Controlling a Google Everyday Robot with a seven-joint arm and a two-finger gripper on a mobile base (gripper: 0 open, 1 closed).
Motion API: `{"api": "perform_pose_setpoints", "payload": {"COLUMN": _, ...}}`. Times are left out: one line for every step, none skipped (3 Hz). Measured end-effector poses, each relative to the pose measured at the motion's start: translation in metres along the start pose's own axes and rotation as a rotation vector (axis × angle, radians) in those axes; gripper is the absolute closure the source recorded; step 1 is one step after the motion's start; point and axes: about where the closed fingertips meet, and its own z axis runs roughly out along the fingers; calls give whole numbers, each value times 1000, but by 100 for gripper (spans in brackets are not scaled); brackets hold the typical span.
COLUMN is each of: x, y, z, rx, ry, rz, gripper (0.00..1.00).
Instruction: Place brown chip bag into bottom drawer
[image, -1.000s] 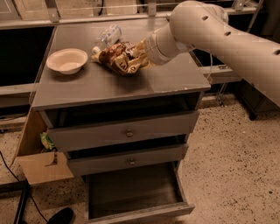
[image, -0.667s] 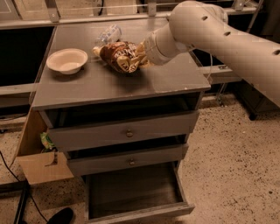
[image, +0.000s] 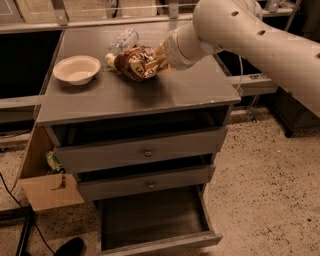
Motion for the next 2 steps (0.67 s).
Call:
{"api": "perform_pose_setpoints", "payload": {"x": -3, "y": -14, "z": -23, "rx": 30, "ry": 18, "rz": -27, "gripper": 100}}
{"api": "perform_pose_setpoints", "payload": {"x": -9, "y": -22, "z": -59, "rx": 62, "ry": 24, "rz": -53, "gripper": 100}}
